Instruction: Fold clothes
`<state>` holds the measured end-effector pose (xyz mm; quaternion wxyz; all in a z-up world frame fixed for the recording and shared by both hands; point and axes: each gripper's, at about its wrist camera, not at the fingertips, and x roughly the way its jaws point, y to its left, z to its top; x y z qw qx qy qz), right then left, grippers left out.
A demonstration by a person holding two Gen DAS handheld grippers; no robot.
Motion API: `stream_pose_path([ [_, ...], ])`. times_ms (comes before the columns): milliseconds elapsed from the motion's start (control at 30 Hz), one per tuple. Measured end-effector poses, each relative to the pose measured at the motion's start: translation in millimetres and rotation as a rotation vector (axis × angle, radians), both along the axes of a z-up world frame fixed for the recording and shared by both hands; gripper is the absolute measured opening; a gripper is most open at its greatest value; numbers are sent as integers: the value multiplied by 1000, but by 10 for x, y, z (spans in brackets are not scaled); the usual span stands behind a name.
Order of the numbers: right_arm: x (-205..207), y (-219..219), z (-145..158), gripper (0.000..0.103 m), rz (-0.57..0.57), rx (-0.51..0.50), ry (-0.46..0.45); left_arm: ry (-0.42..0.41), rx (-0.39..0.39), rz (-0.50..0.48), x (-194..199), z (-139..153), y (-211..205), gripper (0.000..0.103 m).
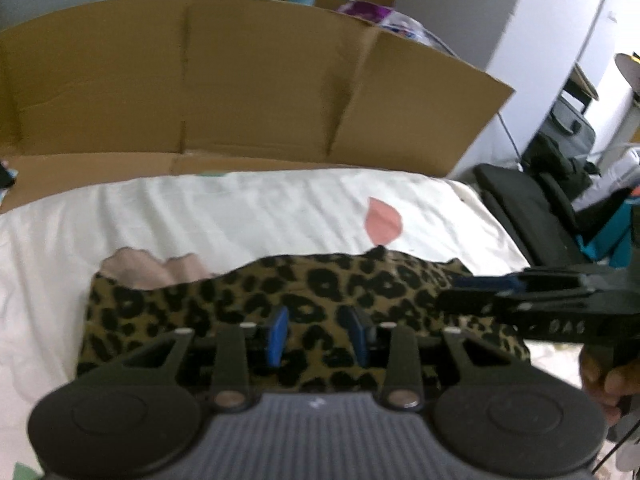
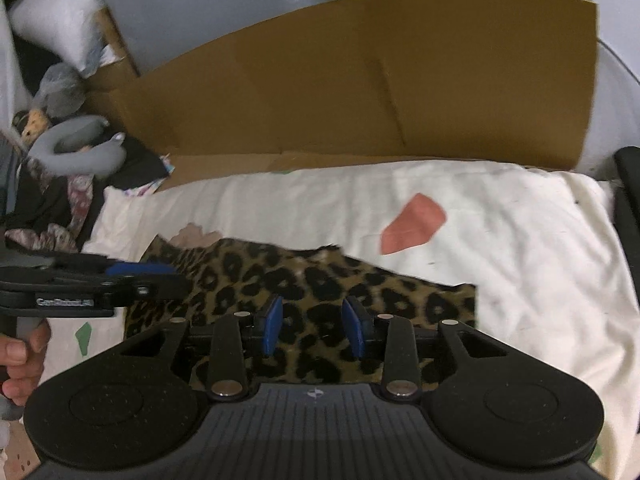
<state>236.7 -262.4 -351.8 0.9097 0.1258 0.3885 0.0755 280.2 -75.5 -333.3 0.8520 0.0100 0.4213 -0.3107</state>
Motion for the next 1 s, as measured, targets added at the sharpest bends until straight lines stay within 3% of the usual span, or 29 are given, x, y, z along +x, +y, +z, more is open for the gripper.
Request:
stream_pose_path([
  [267, 121, 130, -264, 39, 38, -69, 42, 5, 47, -63, 109, -156, -183, 33],
  [500, 137, 77, -318, 39, 40, -109, 19, -6, 89, -117, 205, -219, -276, 33],
  [1000, 450, 199, -169, 39, 130, -194, -47, 15, 20, -35, 357, -401, -135, 32],
])
